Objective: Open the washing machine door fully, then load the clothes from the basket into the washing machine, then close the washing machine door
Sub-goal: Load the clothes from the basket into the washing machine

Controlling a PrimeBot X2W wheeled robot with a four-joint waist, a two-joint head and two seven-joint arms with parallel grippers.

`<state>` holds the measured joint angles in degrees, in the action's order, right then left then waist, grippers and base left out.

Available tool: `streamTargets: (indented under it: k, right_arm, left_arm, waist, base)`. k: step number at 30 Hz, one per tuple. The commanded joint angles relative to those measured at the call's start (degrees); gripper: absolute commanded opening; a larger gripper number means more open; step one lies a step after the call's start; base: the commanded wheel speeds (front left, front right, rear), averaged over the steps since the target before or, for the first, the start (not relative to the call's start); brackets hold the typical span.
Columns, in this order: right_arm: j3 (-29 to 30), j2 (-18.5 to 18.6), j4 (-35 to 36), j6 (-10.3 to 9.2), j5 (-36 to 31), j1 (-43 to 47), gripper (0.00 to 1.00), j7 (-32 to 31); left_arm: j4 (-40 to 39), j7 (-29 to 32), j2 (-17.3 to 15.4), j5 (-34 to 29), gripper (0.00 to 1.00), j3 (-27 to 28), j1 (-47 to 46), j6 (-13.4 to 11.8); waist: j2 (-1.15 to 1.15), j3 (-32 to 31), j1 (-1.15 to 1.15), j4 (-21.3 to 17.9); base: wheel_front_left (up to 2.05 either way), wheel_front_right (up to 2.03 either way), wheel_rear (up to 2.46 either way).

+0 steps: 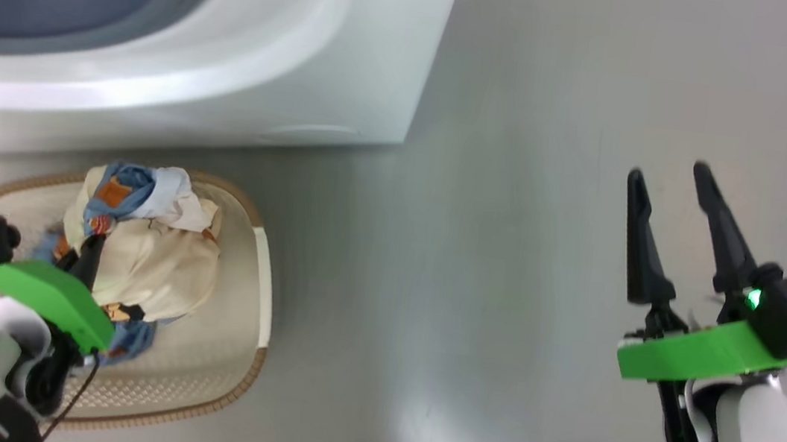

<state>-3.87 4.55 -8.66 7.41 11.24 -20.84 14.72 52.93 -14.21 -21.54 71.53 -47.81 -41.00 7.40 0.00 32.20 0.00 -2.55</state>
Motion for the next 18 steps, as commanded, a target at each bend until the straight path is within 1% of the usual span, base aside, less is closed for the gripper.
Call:
streamTargets:
  k: [1, 7, 11, 18]
  right_arm:
    - [-1.0, 0.12, 0.9, 0.08, 0.73, 2.08, 1.0, 0.28]
    - [-0.95, 0.53, -0.52, 0.08, 1.32, 5.32, 1.0, 0.28]
    - [-0.84, 0.71, -1.14, 0.08, 1.68, 7.44, 1.0, 0.28]
    - [-0.07, 1.33, -1.53, 0.08, 2.23, 11.79, 1.0, 0.28]
  left_arm:
    - [-0.89, -0.77, -2.27, -1.76, 0.0, 2.85, 1.74, 0.09]
    - [-6.98, -0.78, -2.11, -12.5, 0.0, 15.4, 8.99, 0.09]
    - [-12.23, -0.78, -0.98, -19.51, 0.0, 23.71, 14.15, 0.09]
    - [-21.64, -0.78, 1.89, -29.51, 0.0, 33.79, 22.52, 0.09]
  waist:
    - [0.0, -5.59, 0.0, 2.16]
    - [0.0, -10.89, 0.0, 2.71]
    - [0.0, -13.97, 0.0, 3.31]
    - [0.0, -18.33, 0.0, 5.05]
  base:
    - [0.0, 0.0, 0.0]
    - [0.0, 0.0, 0.0]
    - [0.0, 0.0, 0.0]
    - [0.0, 0.0, 0.0]
